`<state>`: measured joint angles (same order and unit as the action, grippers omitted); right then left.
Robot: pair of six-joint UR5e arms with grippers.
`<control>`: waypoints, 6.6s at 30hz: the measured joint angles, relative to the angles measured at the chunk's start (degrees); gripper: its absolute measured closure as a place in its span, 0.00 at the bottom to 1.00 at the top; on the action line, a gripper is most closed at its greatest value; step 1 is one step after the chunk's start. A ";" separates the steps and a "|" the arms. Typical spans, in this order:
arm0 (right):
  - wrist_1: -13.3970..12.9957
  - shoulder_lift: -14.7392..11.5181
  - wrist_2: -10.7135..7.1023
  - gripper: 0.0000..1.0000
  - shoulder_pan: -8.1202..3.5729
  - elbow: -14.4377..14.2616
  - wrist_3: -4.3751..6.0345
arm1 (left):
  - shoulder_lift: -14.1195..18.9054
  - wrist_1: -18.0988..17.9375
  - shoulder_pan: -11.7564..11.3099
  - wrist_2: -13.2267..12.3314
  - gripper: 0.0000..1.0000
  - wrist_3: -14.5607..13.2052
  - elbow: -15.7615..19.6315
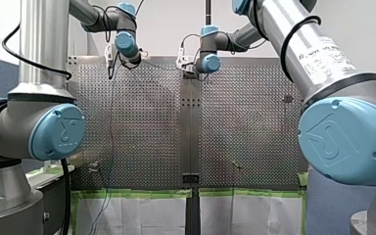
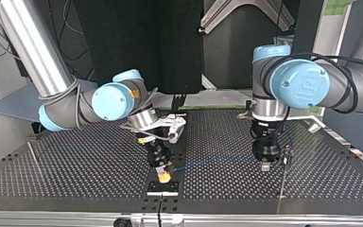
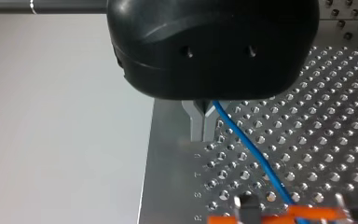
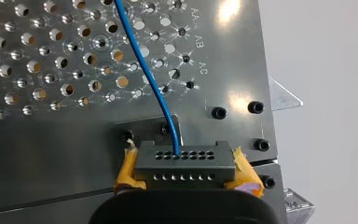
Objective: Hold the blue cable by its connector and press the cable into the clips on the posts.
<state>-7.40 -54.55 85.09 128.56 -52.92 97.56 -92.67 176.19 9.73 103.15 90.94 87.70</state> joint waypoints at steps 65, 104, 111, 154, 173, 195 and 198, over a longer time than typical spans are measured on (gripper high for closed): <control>-18.56 0.83 13.99 1.00 -0.78 -27.98 -3.56 | -18.27 -26.42 18.55 5.92 1.00 3.75 21.22; -37.78 8.43 28.38 1.00 -3.69 -47.20 1.33 | -36.73 -40.11 19.08 9.84 1.00 3.94 21.17; -41.13 8.49 31.37 1.00 -5.07 -50.54 1.72 | -36.98 -40.60 20.33 9.53 1.00 3.60 21.17; -56.98 14.58 13.96 1.00 -24.73 -62.56 -5.59 | -51.60 -41.76 31.55 12.41 1.00 8.18 5.56; -55.73 14.80 5.15 1.00 -30.06 -56.77 -4.45 | -54.94 -42.45 33.24 15.61 1.00 6.28 2.19; -51.29 19.21 -6.30 1.00 -34.94 -50.24 -10.47 | -59.49 -38.97 34.30 17.53 1.00 6.93 -9.16; -51.17 19.23 -7.74 1.00 -35.33 -49.41 -11.86 | -59.50 -38.46 33.95 17.97 1.00 6.84 -10.66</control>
<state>-58.57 -35.32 77.35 93.23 -102.34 85.70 -152.17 137.73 43.67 121.12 97.78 77.05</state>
